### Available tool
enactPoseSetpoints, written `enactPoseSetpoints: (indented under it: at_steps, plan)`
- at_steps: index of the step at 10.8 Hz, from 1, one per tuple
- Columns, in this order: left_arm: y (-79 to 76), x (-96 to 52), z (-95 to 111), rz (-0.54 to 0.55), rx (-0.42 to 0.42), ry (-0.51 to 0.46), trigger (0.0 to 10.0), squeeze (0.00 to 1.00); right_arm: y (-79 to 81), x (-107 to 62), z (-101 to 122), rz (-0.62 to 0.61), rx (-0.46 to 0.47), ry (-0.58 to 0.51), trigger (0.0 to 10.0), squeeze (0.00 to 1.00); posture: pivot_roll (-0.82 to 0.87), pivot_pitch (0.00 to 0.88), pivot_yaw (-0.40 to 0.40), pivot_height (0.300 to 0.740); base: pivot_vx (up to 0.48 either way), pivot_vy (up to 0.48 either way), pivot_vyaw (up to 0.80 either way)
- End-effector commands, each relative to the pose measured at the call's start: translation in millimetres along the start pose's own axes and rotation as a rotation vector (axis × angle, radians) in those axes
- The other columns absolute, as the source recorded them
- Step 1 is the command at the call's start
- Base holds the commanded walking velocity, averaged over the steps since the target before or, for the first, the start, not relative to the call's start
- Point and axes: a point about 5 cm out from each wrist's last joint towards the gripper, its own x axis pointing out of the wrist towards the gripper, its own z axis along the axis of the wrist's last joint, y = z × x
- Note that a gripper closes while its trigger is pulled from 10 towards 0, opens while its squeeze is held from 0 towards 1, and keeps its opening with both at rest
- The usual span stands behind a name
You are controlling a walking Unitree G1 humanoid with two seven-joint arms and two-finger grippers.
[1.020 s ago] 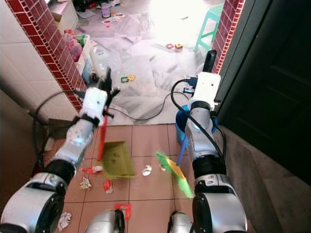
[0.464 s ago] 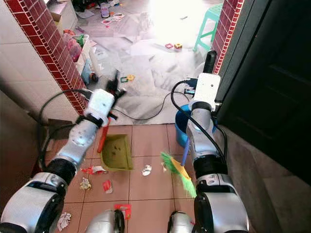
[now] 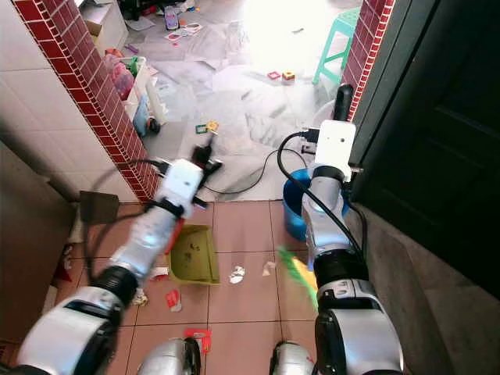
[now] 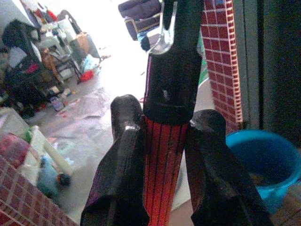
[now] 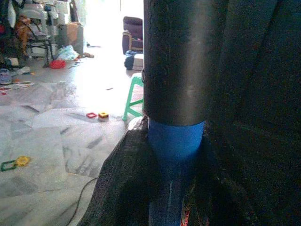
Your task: Sweep floor
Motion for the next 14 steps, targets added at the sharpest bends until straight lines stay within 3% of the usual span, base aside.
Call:
enactPoseSetpoints:
  at_steps: [1,4,8,9,10,12,14]
  plan:
    - [-1.5,-2.5,-8,0.012,-0.059,0.048,10.0,0.00,8.3,4.8,15,0.012,0.005,-0.055,10.0,0.00,-0.07,0.068,0.057,0.740,0.000,0.000,0.00]
    - [-27.0,1.2,-6,-0.097,-0.205,0.086,10.0,0.00,18.7,5.8,15,0.026,0.045,-0.030,10.0,0.00,-0.07,0.061,0.058,0.740,0.000,0.000,0.00]
    - [-37.0,-3.7,-14,-0.148,-0.227,0.136,10.0,0.00,37.8,1.8,14,0.084,0.165,0.039,10.0,0.00,-0.07,0.063,0.058,0.740,0.000,0.000,0.00]
    - [-39.0,-4.3,-15,-0.163,-0.217,0.147,10.0,0.00,42.4,0.6,10,0.113,0.271,0.112,10.0,0.00,-0.07,0.066,0.061,0.740,0.000,0.000,0.00]
    - [-38.6,-4.4,-15,-0.157,-0.215,0.152,10.0,0.00,45.1,0.6,10,0.142,0.315,0.135,10.0,0.00,-0.07,0.067,0.060,0.740,0.000,0.000,0.00]
    - [-36.1,-6.0,-18,-0.137,-0.207,0.167,10.0,0.00,56.8,-0.1,20,0.266,0.427,0.170,10.0,0.00,-0.08,0.076,0.058,0.740,0.000,0.000,0.00]
    - [-28.9,-8.4,-20,-0.054,-0.219,0.169,10.0,0.00,66.7,0.8,51,0.478,0.385,0.052,10.0,0.00,-0.08,0.112,0.054,0.740,0.000,0.000,0.00]
